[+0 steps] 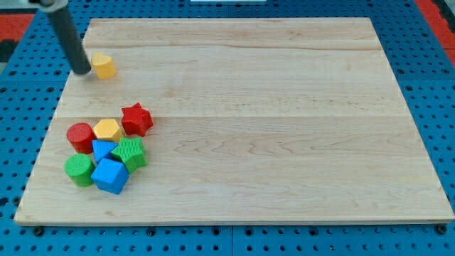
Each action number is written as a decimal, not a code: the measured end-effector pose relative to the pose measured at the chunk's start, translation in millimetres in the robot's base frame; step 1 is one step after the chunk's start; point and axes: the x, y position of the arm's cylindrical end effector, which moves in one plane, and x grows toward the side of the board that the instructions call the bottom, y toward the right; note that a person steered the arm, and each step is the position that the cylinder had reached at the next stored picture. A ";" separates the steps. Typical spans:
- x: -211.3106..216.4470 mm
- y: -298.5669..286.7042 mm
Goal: Push the yellow heart closer to the group of blocks
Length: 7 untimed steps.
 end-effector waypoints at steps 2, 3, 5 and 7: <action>-79.3 48.3; 7.4 70.5; -21.1 116.6; 67.8 116.8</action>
